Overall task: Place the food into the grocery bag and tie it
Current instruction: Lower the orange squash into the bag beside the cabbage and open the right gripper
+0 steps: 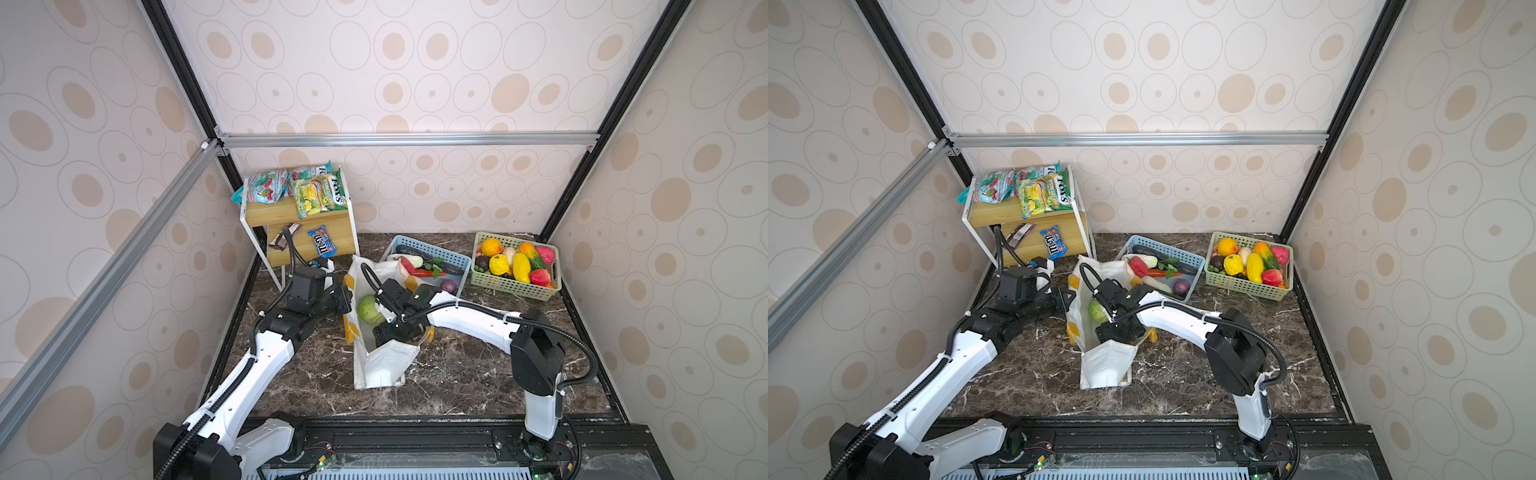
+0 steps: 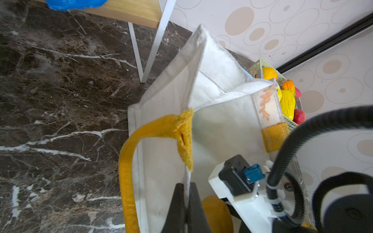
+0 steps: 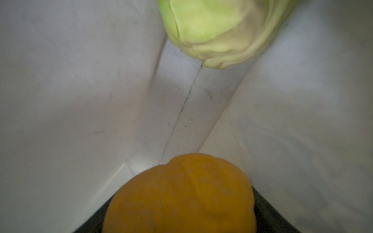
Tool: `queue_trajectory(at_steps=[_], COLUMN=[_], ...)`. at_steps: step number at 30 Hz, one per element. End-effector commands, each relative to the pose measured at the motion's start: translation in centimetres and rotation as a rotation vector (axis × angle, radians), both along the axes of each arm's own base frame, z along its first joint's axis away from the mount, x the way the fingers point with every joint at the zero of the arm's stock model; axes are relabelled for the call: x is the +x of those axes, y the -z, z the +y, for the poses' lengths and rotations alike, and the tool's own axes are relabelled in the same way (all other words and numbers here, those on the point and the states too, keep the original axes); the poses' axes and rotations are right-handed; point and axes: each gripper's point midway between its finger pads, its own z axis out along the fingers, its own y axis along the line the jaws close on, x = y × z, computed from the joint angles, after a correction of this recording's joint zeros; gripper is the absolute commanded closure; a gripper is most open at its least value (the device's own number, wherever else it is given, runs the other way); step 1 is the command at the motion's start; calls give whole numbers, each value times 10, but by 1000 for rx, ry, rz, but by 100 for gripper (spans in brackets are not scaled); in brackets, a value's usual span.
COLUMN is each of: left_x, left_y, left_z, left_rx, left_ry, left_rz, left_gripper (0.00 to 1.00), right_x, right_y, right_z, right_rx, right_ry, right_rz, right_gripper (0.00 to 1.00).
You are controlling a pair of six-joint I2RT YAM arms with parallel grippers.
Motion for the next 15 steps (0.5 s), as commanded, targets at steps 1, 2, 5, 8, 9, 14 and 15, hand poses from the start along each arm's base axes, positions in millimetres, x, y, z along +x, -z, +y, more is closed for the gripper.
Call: queue_trajectory(at_steps=[1, 2, 5, 8, 9, 14, 15], left_x=[3, 3, 3, 2, 2, 1, 1], left_y=[-18, -18, -17, -17, -16, -15, -15], left_z=[-1, -1, -2, -2, -2, 0, -1], left_rx=[-6, -6, -9, -13, -10, -7, -11], left_ry=[14, 13, 14, 15, 15, 9, 10], left_rz=[-75, -74, -70, -68, -66, -65, -67], left_gripper=[100, 100, 100, 100, 100, 100, 100], right_x=[-8, -9, -11, -12, -12, -14, -15], right_y=[18, 21, 32, 43, 47, 60, 62], right_z=[-11, -13, -16, -19, -20, -21, -23], right_rx=[-62, -65, -78, -103, -109, -124, -134], right_ry=[22, 26, 30, 32, 35, 46, 49], right_rz=[26, 30, 39, 48, 52, 75, 78], right_gripper=[17, 17, 17, 17, 17, 17, 16])
